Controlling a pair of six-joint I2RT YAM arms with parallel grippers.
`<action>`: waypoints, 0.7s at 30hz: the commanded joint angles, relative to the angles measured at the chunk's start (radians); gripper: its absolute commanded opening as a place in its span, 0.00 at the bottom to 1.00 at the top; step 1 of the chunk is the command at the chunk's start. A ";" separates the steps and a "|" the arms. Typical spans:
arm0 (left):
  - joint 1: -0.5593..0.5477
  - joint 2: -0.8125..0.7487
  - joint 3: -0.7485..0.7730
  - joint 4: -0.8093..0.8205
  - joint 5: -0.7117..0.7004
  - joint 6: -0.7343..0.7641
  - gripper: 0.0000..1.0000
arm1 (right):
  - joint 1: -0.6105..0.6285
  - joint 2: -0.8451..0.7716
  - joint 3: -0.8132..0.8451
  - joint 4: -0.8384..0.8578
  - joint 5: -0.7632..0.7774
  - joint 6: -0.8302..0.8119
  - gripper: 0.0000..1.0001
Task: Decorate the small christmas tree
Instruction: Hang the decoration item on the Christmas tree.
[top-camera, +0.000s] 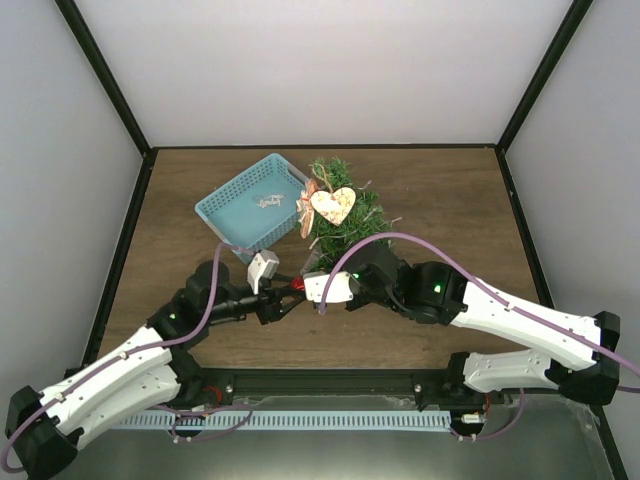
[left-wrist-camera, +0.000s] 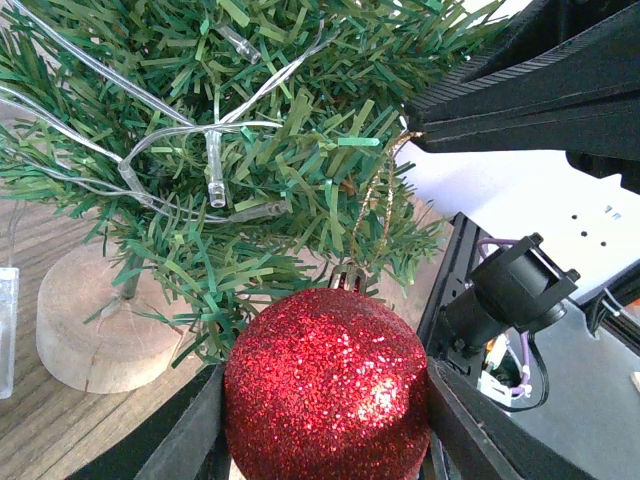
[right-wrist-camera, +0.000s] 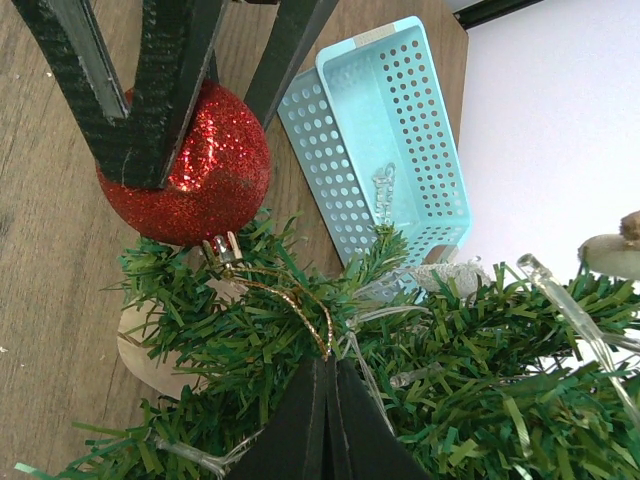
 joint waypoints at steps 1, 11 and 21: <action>-0.005 0.005 0.003 0.027 0.014 0.021 0.37 | -0.005 -0.002 -0.007 0.002 0.009 -0.011 0.01; -0.005 0.043 0.027 0.027 -0.010 0.031 0.37 | -0.005 -0.002 -0.007 0.015 0.032 -0.015 0.01; -0.005 0.026 0.026 0.024 -0.062 0.018 0.37 | -0.005 0.006 -0.014 0.051 0.035 -0.025 0.01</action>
